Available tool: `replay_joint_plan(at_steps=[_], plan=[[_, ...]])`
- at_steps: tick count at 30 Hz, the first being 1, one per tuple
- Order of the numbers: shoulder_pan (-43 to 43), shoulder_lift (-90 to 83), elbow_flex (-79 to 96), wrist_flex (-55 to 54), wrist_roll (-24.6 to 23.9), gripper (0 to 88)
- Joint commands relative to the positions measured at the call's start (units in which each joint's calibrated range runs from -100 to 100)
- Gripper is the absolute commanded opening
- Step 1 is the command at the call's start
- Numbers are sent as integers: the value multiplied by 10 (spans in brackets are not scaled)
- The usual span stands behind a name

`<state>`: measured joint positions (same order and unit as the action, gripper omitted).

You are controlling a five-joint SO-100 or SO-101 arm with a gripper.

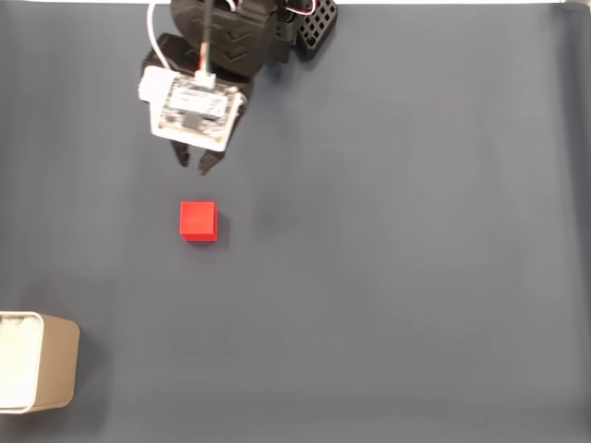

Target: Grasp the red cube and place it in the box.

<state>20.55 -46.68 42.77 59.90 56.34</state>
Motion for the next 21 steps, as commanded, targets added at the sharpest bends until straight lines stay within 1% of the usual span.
replay_joint_plan(at_steps=[1, 10, 15, 21], plan=[[24, 11, -31, -14, 15, 74], [53, 47, -27, -24, 46, 144], [53, 54, -4, -85, 62, 193], [53, 82, 0, -116, 79, 222]])
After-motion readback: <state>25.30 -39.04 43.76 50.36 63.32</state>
